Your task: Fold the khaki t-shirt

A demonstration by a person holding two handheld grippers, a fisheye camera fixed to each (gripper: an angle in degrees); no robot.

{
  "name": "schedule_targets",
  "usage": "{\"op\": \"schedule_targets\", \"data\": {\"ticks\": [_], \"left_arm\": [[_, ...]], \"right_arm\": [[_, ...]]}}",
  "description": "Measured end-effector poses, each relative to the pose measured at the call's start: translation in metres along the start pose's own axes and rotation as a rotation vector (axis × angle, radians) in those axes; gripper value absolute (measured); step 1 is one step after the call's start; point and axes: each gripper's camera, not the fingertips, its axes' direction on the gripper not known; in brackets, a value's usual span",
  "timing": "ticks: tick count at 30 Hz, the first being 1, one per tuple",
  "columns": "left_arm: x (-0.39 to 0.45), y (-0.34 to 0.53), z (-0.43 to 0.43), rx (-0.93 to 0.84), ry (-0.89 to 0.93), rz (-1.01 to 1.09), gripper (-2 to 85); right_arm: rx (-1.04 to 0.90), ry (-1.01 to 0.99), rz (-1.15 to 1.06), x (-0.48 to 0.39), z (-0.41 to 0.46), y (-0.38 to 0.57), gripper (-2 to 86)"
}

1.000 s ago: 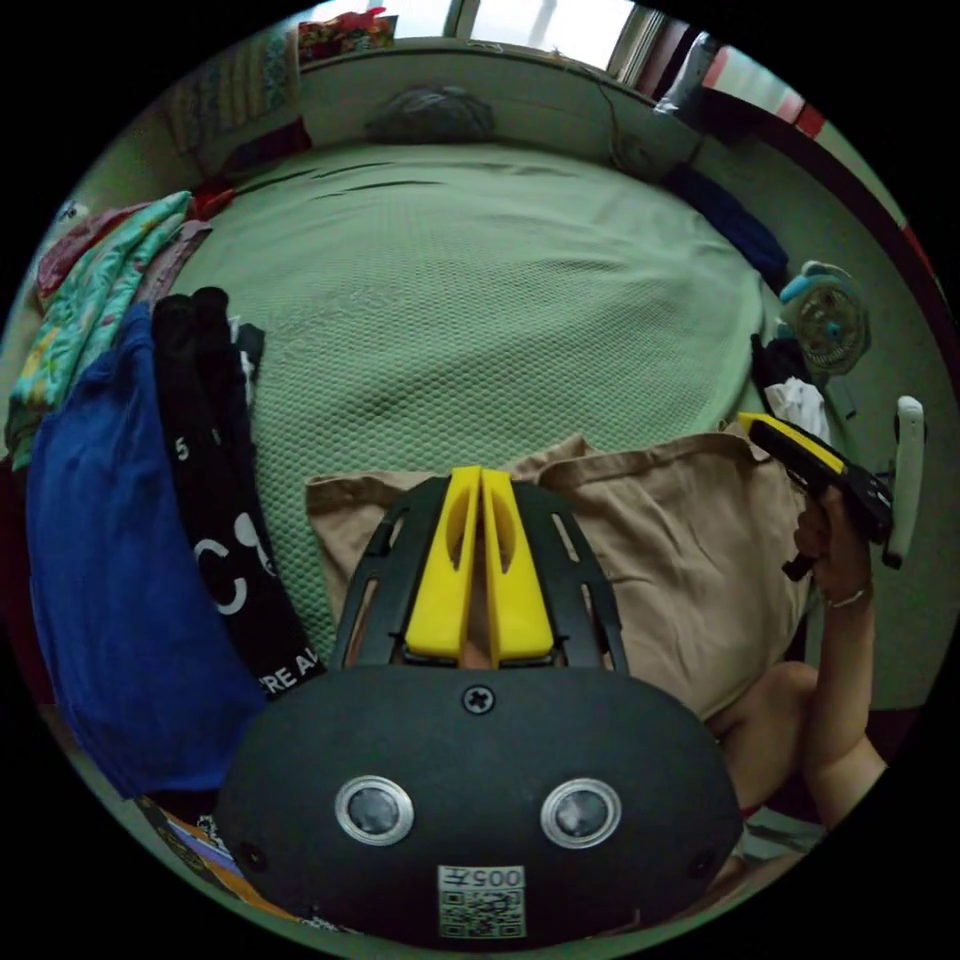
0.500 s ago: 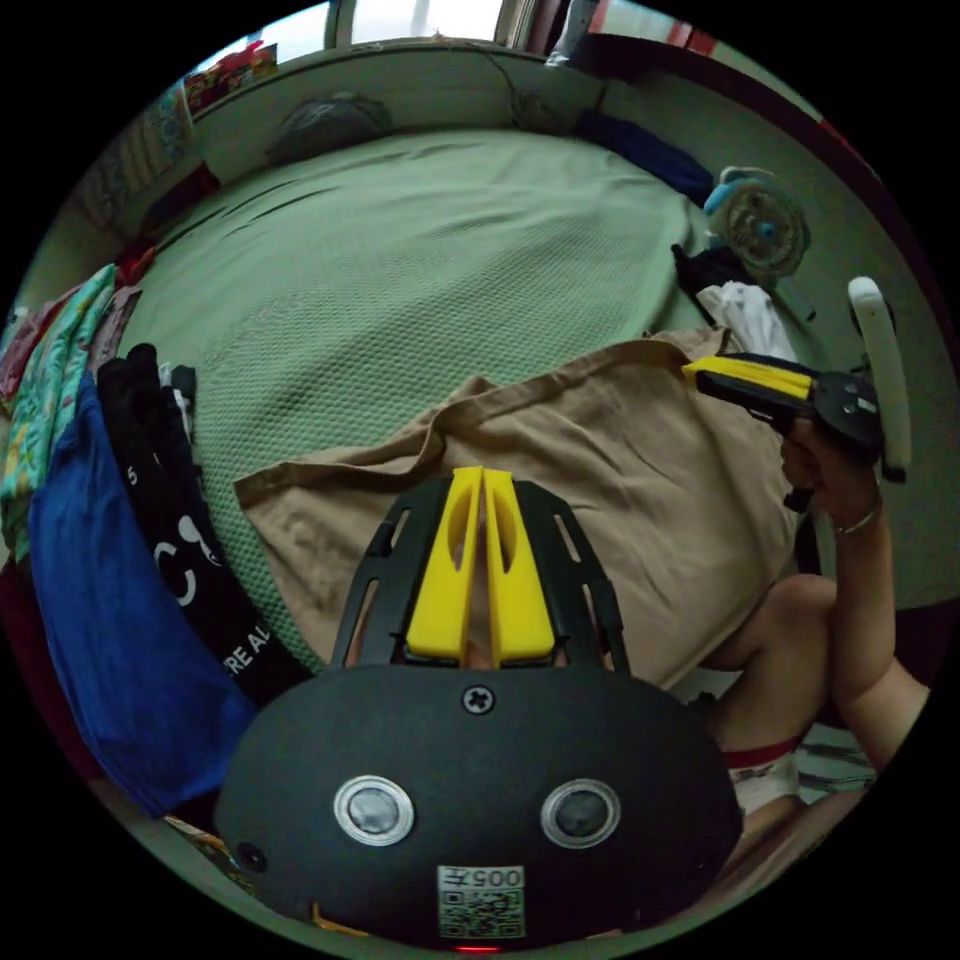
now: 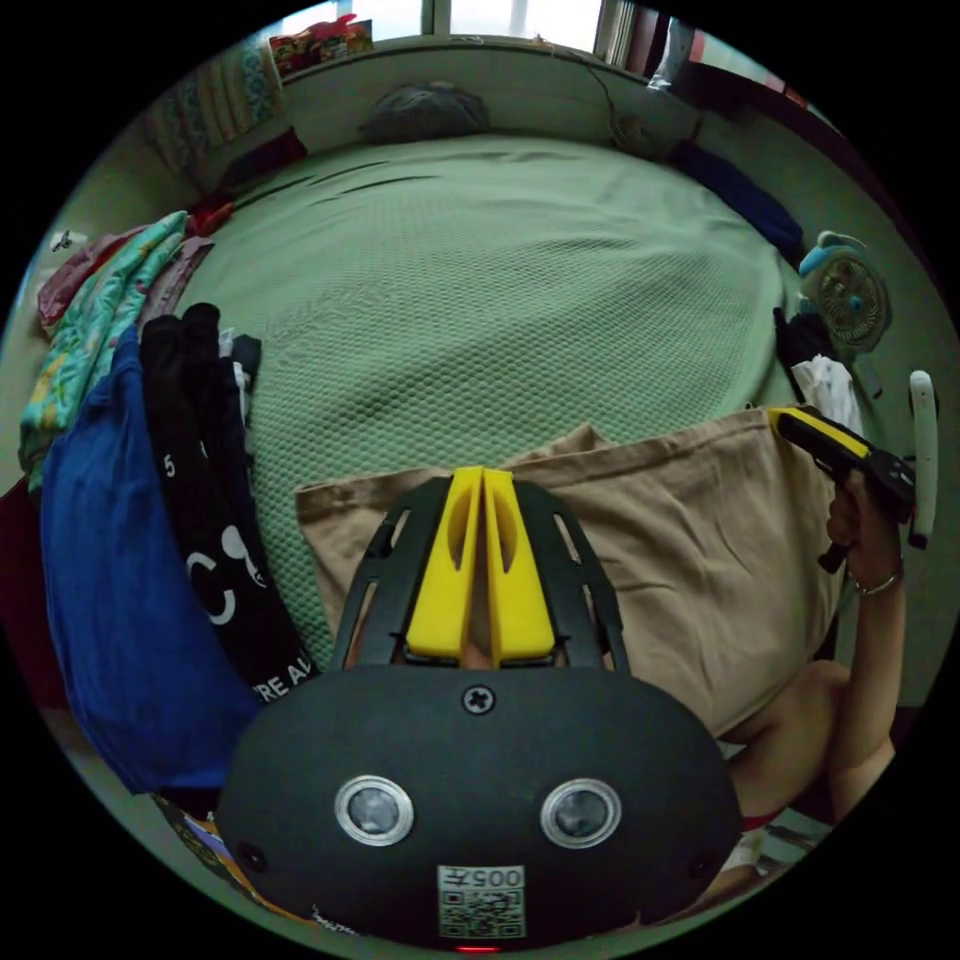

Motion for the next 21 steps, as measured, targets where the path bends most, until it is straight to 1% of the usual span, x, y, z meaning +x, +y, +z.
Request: {"op": "schedule_targets", "data": {"ticks": [3,6,8,10,14,17,21], "left_arm": [[0.015,0.01,-0.013,0.063,-0.018,-0.026,-0.2],[0.029,0.022,-0.028,0.094,-0.021,-0.062,-0.3],[0.039,0.033,-0.039,0.124,-0.024,-0.071,-0.3],[0.053,0.044,-0.049,0.138,-0.014,-0.069,-0.4],[0.097,0.075,-0.064,0.139,0.03,-0.02,-0.6],[0.142,0.097,-0.072,0.12,0.063,0.05,-0.6],[0.213,0.123,-0.082,0.103,0.191,0.152,-0.6]], "right_arm": [[0.002,-0.033,0.023,0.016,-0.005,0.013,-1.0],[0.085,-0.11,0.091,0.041,-0.016,0.031,-0.9],[0.102,-0.16,0.167,0.059,-0.025,0.041,-0.9],[0.154,-0.231,0.212,0.078,-0.045,0.058,-0.9],[0.231,-0.19,0.217,0.098,-0.075,0.087,-0.9],[0.18,-0.178,0.268,0.118,-0.081,0.114,-0.9],[0.213,-0.205,0.322,0.145,-0.115,0.157,-0.9]]}}
